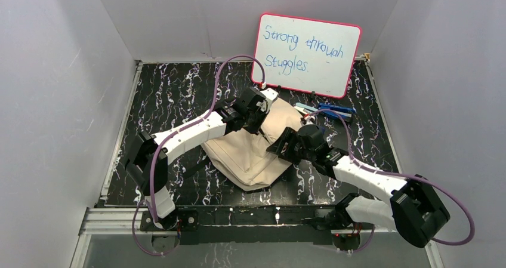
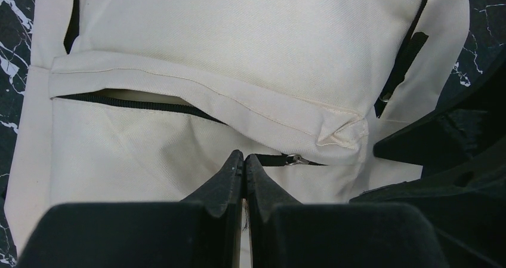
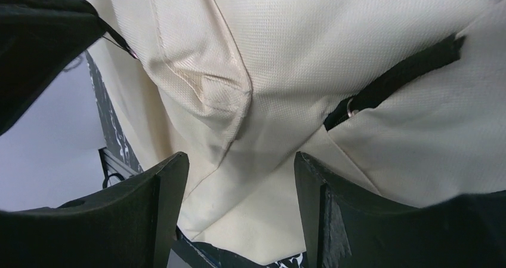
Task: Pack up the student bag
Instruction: Zip the student bag at the center of the board.
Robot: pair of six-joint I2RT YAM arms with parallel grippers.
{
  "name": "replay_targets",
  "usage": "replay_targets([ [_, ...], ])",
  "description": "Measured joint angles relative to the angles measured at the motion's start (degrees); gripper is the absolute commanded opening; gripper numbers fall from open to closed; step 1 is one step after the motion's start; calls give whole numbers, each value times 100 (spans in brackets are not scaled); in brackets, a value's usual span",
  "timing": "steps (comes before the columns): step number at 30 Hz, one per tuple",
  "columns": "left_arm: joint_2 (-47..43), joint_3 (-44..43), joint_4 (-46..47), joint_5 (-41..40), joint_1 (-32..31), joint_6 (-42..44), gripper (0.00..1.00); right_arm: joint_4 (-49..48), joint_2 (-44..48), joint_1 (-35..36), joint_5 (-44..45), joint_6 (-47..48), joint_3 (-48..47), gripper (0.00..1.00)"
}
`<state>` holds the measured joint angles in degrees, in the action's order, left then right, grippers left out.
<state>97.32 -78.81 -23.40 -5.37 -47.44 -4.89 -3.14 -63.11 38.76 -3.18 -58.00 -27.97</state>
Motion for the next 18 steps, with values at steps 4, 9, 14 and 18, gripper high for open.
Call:
replay_targets([
  [4, 0, -2, -4, 11, 0, 0, 0, -42, -273, 192, 177, -149, -2, 72],
  [9, 0, -2, -9, 142, 0, -13, 0, -122, -627, 245, 595, -267, -39, 65],
  [14, 0, 74, 55, 291, 0, -31, 0, -535, -1093, 258, 817, -376, -44, 54],
  [18, -4, 299, 138, 306, 26, -63, 0, -911, -1349, 262, 872, -461, -35, 31],
])
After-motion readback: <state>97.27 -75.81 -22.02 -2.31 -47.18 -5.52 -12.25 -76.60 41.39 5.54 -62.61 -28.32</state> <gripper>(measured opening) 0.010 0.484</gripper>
